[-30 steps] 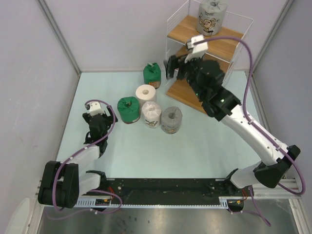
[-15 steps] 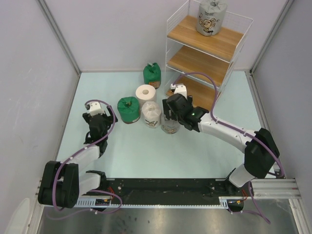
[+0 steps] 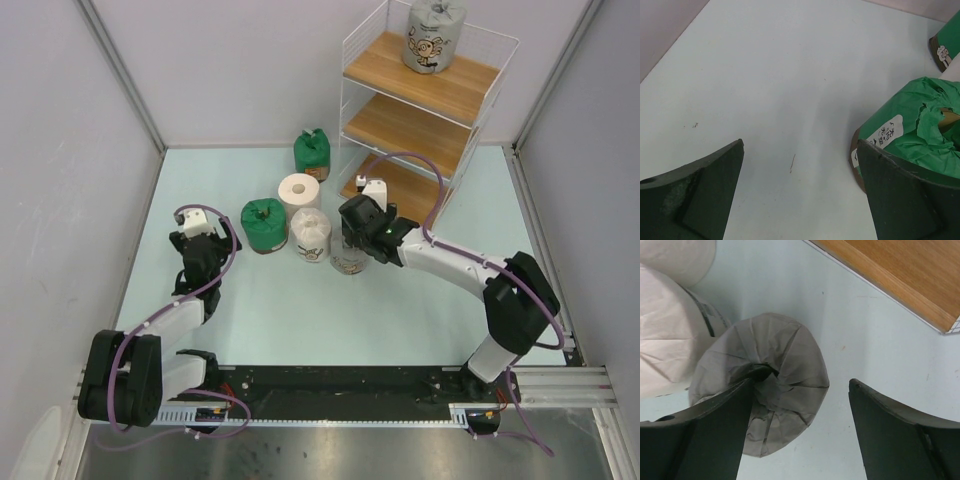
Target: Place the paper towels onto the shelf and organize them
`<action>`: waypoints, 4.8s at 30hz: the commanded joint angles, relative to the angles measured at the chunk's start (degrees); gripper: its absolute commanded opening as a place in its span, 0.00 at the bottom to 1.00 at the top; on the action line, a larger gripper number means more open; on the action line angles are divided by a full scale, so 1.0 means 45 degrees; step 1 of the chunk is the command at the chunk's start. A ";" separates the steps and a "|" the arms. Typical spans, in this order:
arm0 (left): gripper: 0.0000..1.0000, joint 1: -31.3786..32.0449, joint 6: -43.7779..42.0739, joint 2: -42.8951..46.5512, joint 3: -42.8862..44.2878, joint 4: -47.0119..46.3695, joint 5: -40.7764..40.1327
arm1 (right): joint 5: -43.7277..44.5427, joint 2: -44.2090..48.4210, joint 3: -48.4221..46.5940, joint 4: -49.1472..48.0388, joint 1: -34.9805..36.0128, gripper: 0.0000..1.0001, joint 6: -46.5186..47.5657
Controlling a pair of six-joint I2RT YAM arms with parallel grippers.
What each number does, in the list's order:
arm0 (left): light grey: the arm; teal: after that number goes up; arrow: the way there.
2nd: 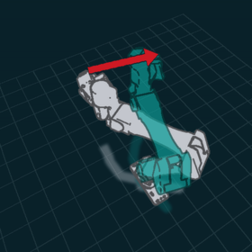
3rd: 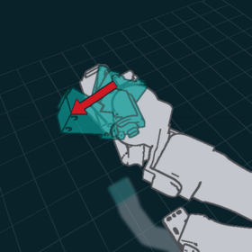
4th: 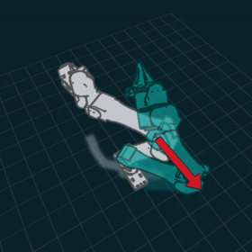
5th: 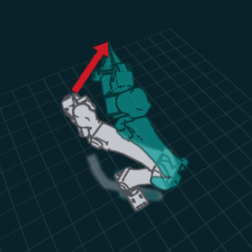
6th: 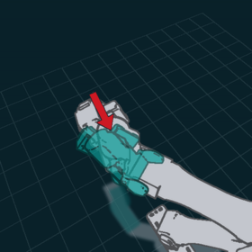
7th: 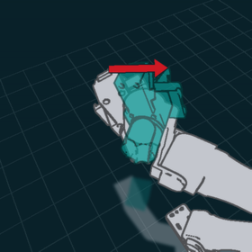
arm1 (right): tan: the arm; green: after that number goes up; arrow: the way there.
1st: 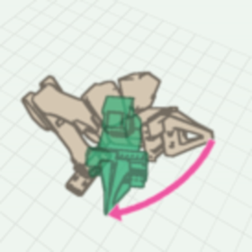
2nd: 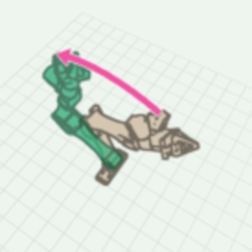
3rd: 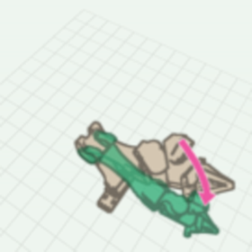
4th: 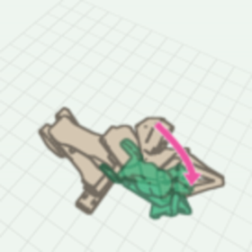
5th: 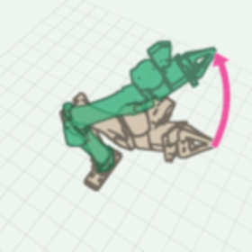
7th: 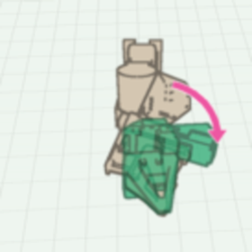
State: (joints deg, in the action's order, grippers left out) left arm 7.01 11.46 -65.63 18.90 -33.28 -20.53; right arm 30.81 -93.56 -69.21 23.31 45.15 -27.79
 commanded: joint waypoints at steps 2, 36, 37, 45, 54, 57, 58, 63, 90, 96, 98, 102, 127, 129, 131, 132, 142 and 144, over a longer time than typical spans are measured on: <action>1.00 0.0025 -0.0165 -0.0085 0.0469 -0.0242 0.0208 | -0.0088 -0.0497 0.0009 0.0230 -0.0403 0.74 -0.0640; 1.00 0.0025 -0.0184 -0.0046 0.0449 -0.0242 0.0188 | 0.0928 0.5229 -0.8341 0.0465 -0.2511 0.31 0.4359; 1.00 0.0025 -0.0184 -0.0026 0.0449 -0.0261 0.0188 | 0.0773 0.5012 -0.8776 0.0368 -0.2977 0.31 0.4456; 1.00 0.0025 -0.0184 -0.0065 0.0469 -0.0242 0.0208 | 0.0323 0.2336 -1.2489 0.1070 -0.4777 0.30 0.4341; 1.00 0.0025 -0.0184 -0.0104 0.0508 -0.0261 0.0208 | 0.0400 0.0577 -1.4073 0.1382 -0.5734 0.30 0.4516; 1.00 0.0025 -0.0184 -0.0085 0.0489 -0.0261 0.0208 | 0.0478 0.0381 -1.4054 0.1402 -0.6047 0.30 0.4321; 1.00 0.0025 -0.0184 -0.0085 0.0489 -0.0261 0.0208 | 0.0517 0.0361 -1.4073 0.1421 -0.6087 0.30 0.4224; 1.00 0.0025 -0.0184 -0.0123 0.0527 -0.0242 0.0208 | 0.1024 0.0322 -1.3995 0.1441 -0.6204 0.30 0.3910; 1.00 0.0025 -0.0184 -0.0260 0.0606 -0.0125 0.0247 | -0.3505 -0.0206 -1.3392 0.0740 -0.8372 0.61 0.1468; 1.00 0.0025 -0.0184 -0.0260 0.0586 -0.0125 0.0247 | -0.4130 0.0632 -1.1752 -0.1563 -0.8392 0.62 0.1566; 1.00 0.0025 -0.0184 -0.0241 0.0586 -0.0125 0.0228 | -0.4190 0.1082 -1.0911 -0.2793 -0.8392 0.62 0.1566; 1.00 0.0025 -0.0184 -0.0202 0.0567 -0.0125 0.0227 | -0.4268 0.0909 -1.0927 -0.4046 -0.8392 0.62 0.1645; 1.00 0.0025 -0.0204 -0.0261 0.0625 -0.0125 0.0267 | -0.2569 0.4404 -0.4528 -0.6803 -0.0896 0.72 0.7114; 1.00 0.0025 -0.0204 -0.0241 0.0586 -0.0125 0.0266 | -0.2182 0.4210 -0.4037 -0.6277 -0.0523 0.72 0.7152; 1.00 0.0025 -0.0204 -0.0260 0.0606 -0.0125 0.0266 | -0.2003 0.3722 -0.3490 -0.5866 -0.0171 0.74 0.7133; 1.00 0.0025 -0.0204 -0.0280 0.0606 -0.0125 0.0286 | -0.2138 0.3508 -0.3429 -0.5245 -0.0092 0.74 0.7055; 1.00 0.0025 -0.0204 -0.0319 0.0664 -0.0144 0.0286 | -0.2490 -0.0339 -0.3000 -0.1802 0.0671 0.77 0.5085; 1.00 0.0025 -0.0204 -0.0299 0.0645 -0.0144 0.0286 | -0.2588 -0.0926 -0.2668 -0.1704 0.0690 0.77 0.4284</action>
State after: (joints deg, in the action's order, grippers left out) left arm 7.01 11.42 -66.78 19.57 -32.84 -20.14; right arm 18.96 -95.85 -82.28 11.94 48.01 -2.02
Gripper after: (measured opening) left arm 0.996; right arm 0.765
